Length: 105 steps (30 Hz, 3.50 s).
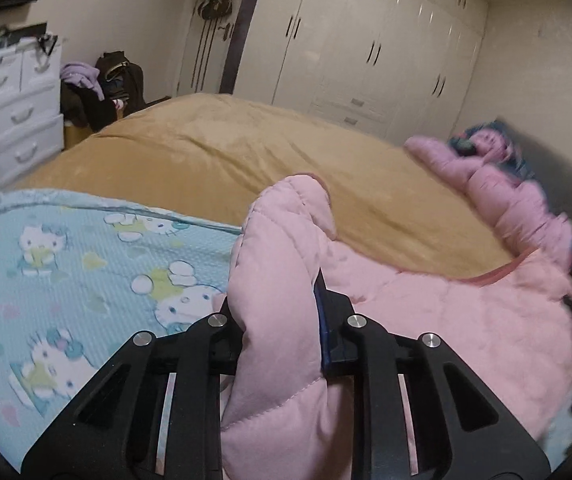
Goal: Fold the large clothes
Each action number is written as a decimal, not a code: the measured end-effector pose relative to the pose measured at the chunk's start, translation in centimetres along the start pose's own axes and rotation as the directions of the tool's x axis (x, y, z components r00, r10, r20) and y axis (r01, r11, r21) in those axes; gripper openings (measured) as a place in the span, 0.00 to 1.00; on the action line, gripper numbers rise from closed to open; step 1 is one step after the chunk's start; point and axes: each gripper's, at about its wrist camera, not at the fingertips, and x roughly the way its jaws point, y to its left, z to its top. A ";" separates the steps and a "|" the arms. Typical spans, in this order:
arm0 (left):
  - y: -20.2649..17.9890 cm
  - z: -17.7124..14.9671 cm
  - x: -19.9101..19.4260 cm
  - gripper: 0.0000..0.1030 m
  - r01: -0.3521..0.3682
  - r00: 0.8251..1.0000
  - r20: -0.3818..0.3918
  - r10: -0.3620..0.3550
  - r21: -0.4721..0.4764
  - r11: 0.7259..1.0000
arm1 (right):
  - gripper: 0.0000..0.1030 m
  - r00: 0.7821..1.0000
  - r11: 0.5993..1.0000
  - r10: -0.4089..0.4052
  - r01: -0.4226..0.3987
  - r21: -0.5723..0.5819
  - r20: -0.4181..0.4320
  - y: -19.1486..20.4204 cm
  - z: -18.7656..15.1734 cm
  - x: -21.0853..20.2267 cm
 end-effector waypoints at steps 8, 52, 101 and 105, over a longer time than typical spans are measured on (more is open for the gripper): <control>2.2 -3.6 4.5 0.17 -0.092 0.986 -0.139 0.094 0.018 0.996 | 0.17 0.989 0.995 -0.095 0.096 0.008 -0.118 -2.0 -2.9 5.8; -5.0 -9.1 -7.6 0.90 -0.042 0.990 -0.131 0.052 0.076 0.996 | 0.87 0.984 0.992 0.045 -0.064 -0.109 -0.173 7.1 -11.1 -5.3; 0.9 -10.5 -7.0 0.92 -0.200 0.970 -0.148 0.194 -0.026 0.979 | 0.96 0.983 0.999 -0.021 0.013 -0.047 -0.182 5.4 -10.8 -5.6; 1.8 -10.2 -5.5 0.92 -0.210 0.966 -0.160 0.203 -0.028 0.977 | 0.96 0.976 0.998 -0.063 0.067 0.013 -0.207 2.0 -11.2 -4.7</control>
